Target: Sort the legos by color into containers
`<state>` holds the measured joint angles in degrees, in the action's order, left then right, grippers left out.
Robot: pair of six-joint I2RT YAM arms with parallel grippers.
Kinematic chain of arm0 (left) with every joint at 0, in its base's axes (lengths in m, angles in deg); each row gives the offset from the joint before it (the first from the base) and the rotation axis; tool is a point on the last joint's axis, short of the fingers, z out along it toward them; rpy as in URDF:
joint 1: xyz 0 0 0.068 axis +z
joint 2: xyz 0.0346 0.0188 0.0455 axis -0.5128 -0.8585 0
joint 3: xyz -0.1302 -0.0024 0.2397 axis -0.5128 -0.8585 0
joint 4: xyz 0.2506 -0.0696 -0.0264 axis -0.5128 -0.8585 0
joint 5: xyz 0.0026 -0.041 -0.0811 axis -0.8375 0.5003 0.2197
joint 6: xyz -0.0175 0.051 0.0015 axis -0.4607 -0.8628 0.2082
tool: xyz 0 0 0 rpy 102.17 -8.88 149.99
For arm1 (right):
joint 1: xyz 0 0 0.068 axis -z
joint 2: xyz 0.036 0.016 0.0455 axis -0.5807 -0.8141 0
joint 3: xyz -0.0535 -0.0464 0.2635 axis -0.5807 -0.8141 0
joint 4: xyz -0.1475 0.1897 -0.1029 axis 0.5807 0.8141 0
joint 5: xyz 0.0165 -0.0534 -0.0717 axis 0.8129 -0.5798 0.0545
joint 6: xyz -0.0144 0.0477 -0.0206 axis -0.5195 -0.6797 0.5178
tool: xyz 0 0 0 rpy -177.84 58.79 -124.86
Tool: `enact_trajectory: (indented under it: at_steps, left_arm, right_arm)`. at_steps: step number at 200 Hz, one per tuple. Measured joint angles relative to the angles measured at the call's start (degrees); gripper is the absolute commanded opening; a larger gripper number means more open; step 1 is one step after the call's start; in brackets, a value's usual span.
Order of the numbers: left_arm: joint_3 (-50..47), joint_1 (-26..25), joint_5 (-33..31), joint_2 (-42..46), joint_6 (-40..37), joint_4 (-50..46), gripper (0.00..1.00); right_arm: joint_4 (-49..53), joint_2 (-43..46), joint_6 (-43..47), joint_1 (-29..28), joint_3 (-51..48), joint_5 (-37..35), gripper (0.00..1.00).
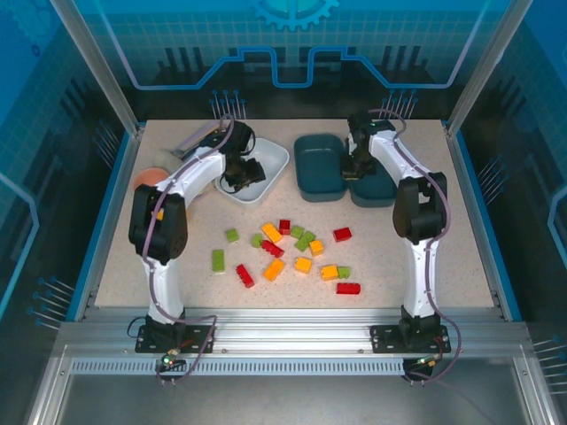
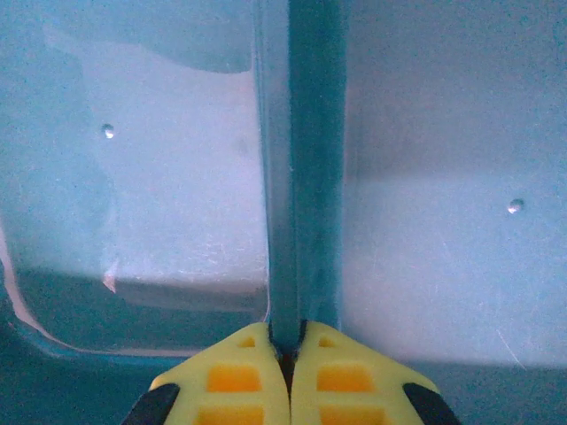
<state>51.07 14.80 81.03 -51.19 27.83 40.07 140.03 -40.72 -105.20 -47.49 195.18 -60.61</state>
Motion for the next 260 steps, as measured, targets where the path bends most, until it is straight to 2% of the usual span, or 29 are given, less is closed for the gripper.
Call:
enact_trajectory:
  at_steps: [30,59,114,143,177,200,227,243,260]
  left_arm:
    - [2.32,-0.07,3.17,-4.46,0.0,-0.37,0.34]
    - [2.36,-1.25,6.95,-5.62,2.23,0.13,0.34]
    - [3.19,-8.59,10.45,-5.64,7.08,3.1,0.34]
    - [4.37,-8.9,10.4,-5.64,7.41,3.37,0.37]
    - [4.66,-7.72,8.63,-5.35,7.91,4.35,0.57]
    - [3.5,-7.63,6.84,-2.78,8.81,4.9,0.67]
    - [-2.19,-7.87,6.27,6.54,8.85,6.32,0.73]
    - [-7.1,-8.68,6.51,13.79,8.72,8.15,0.76]
    - [-14.43,-10.54,7.39,22.27,8.68,11.56,0.8]
  right_arm:
    - [-1.86,4.61,-0.92,-0.94,-7.67,-0.04,0.0]
    - [-3.34,6.4,-1.05,-1.22,-10.69,0.74,0.05]
    - [-3.61,6.43,0.04,-1.22,-10.19,3.87,0.14]
    - [-3.3,5.97,0.7,-1.22,-7.93,5.79,0.25]
    - [-3.74,7.3,-0.04,-1.25,-8.59,5.51,0.47]
    - [-4.81,12.94,-1.88,-1.29,-13.66,3.87,0.55]
    - [-6.84,24.52,-6.29,-1.92,-24.06,1.42,0.57]
    - [-8.04,32.35,-11.61,-3.02,-31.63,0.48,0.58]
    - [-9.51,40.13,-18.64,-5.18,-40.68,0.09,0.63]
